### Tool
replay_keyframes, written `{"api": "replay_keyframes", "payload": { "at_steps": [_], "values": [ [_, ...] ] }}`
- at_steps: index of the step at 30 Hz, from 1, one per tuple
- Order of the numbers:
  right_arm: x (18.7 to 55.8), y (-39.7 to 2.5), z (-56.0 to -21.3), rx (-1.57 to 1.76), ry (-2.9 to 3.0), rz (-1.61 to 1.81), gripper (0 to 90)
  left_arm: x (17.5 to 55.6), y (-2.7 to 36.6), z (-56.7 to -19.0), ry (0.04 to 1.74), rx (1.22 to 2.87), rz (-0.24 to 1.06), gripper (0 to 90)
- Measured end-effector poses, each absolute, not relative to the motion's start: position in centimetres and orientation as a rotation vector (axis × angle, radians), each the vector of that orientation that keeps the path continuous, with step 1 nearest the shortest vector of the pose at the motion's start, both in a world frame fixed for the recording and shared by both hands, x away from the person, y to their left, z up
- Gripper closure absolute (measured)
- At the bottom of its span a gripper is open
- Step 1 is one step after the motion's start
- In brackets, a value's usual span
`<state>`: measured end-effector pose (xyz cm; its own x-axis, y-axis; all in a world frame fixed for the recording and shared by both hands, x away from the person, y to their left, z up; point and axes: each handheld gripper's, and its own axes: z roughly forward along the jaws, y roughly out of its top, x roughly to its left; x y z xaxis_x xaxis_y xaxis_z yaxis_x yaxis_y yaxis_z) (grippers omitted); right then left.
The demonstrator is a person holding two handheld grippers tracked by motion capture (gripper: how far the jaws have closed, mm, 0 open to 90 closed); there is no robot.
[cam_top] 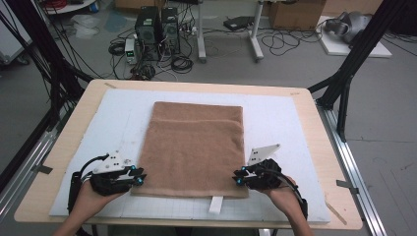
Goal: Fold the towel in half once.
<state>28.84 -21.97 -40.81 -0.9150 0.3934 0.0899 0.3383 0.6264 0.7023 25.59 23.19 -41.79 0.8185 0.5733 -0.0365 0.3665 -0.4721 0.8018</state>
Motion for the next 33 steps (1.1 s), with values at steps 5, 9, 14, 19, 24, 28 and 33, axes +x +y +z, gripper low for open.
{"api": "replay_keyframes", "payload": {
  "at_steps": [5,9,14,19,24,28,33],
  "values": [
    [29.8,-21.6,-41.7,0.641,2.751,1.182,66.8,26.2,23.1,-42.5,0.704,2.135,0.318,68.1],
    [30.2,-20.9,-42.7,0.646,2.779,1.14,64.0,26.6,23.1,-43.5,0.728,2.173,0.326,65.9],
    [29.8,-20.7,-43.7,0.637,2.776,1.136,72.2,26.2,23.4,-44.3,0.752,2.16,0.313,66.8],
    [29.1,-21.4,-43.6,0.61,2.814,1.148,79.7,25.6,23.6,-44.2,0.732,2.176,0.298,68.5],
    [28.8,-21.8,-43.5,0.613,2.813,1.154,74.7,25.5,23.7,-44.2,0.728,2.166,0.302,67.2],
    [28.5,-20.9,-43.4,0.568,2.824,1.117,72.7,25.4,23.7,-44.4,0.737,2.158,0.3,66.3],
    [28.1,-21.5,-43.6,0.53,2.844,1.113,83.2,24.9,23.8,-44.3,0.732,2.158,0.285,66.6]
  ]
}}
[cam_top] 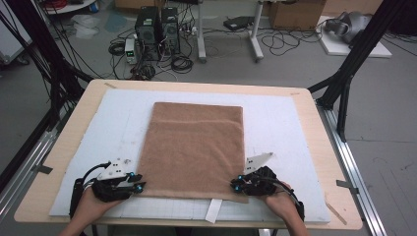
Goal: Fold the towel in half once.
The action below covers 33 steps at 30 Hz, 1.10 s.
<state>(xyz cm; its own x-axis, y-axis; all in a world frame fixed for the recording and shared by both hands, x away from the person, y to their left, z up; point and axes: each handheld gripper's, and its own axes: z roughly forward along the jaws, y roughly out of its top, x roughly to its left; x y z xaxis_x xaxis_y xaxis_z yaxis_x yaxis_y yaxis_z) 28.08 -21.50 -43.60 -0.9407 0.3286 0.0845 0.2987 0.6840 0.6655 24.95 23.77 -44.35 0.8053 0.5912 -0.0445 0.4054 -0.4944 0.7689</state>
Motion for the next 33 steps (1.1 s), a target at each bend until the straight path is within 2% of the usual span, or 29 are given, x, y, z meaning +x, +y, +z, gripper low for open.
{"api": "replay_keyframes", "payload": {
  "at_steps": [5,8,13,18,26,33],
  "values": [
    [28.0,-21.6,-43.3,0.504,2.871,1.08,83.1,24.8,23.7,-44.3,0.733,2.156,0.276,66.2],
    [28.5,-21.7,-43.1,0.507,2.869,1.124,73.7,24.9,23.6,-44.0,0.72,2.14,0.302,64.9],
    [29.7,-20.5,-42.6,0.532,2.795,1.247,65.5,25.9,23.2,-43.9,0.748,2.13,0.337,65.5],
    [30.1,-18.9,-43.8,0.476,2.856,1.165,67.1,25.8,23.4,-44.3,0.784,2.144,0.275,65.5],
    [29.7,-19.5,-43.9,0.486,2.868,1.196,68.2,25.2,23.6,-44.2,0.759,2.175,0.26,66.3],
    [30.2,-20.2,-43.2,0.576,2.783,1.223,55.7,25.9,24.1,-43.5,0.778,2.1,0.324,58.6]
  ]
}}
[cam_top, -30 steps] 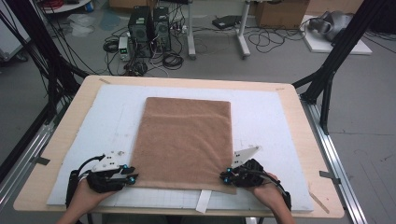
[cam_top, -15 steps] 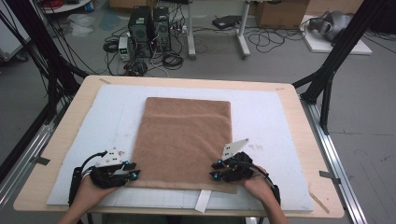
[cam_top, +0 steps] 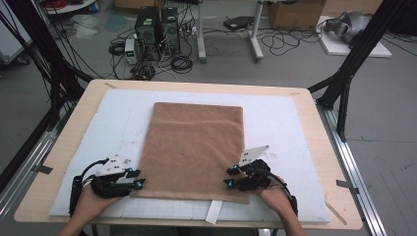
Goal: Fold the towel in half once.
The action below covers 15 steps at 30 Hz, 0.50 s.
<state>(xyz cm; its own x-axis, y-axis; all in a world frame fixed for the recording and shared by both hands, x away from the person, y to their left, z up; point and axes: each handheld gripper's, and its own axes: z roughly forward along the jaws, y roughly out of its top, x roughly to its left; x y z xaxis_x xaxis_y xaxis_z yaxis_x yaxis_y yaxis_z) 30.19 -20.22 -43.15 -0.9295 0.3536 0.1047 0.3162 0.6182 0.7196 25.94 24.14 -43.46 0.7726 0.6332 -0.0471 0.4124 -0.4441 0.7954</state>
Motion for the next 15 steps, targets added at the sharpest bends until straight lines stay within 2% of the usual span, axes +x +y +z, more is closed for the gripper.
{"api": "replay_keyframes", "payload": {
  "at_steps": [10,15],
  "values": [
    [31.9,-21.1,-42.0,0.697,2.65,1.223,35.2,27.5,24.4,-42.4,0.813,2.033,0.356,46.7],
    [32.7,-21.3,-41.6,0.733,2.618,1.24,30.3,28.4,24.3,-42.1,0.834,2.0,0.37,42.8]
  ]
}}
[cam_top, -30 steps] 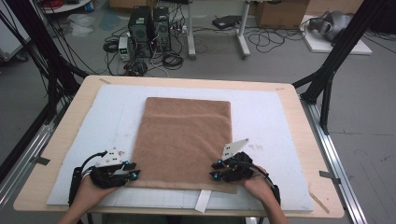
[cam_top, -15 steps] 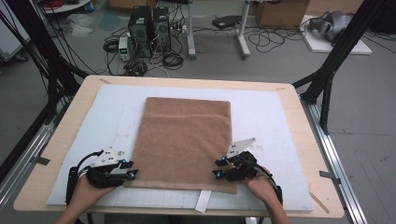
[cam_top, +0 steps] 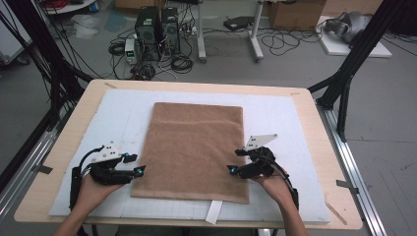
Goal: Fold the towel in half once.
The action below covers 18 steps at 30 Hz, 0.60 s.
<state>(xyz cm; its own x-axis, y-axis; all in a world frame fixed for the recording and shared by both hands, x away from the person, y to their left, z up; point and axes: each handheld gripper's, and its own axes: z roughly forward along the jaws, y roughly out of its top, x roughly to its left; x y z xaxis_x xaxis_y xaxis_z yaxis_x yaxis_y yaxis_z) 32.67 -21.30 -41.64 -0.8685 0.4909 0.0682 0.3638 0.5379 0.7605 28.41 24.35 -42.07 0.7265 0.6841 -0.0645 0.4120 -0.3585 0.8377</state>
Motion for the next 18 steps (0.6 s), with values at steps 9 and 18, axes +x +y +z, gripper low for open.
{"api": "replay_keyframes", "payload": {
  "at_steps": [9,18],
  "values": [
    [34.3,-21.3,-40.5,0.775,2.592,1.254,25.3,29.7,23.9,-41.1,0.828,1.999,0.387,41.2],
    [34.7,-21.5,-40.3,0.79,2.587,1.254,23.5,30.0,23.9,-40.8,0.829,1.999,0.389,40.9]
  ]
}}
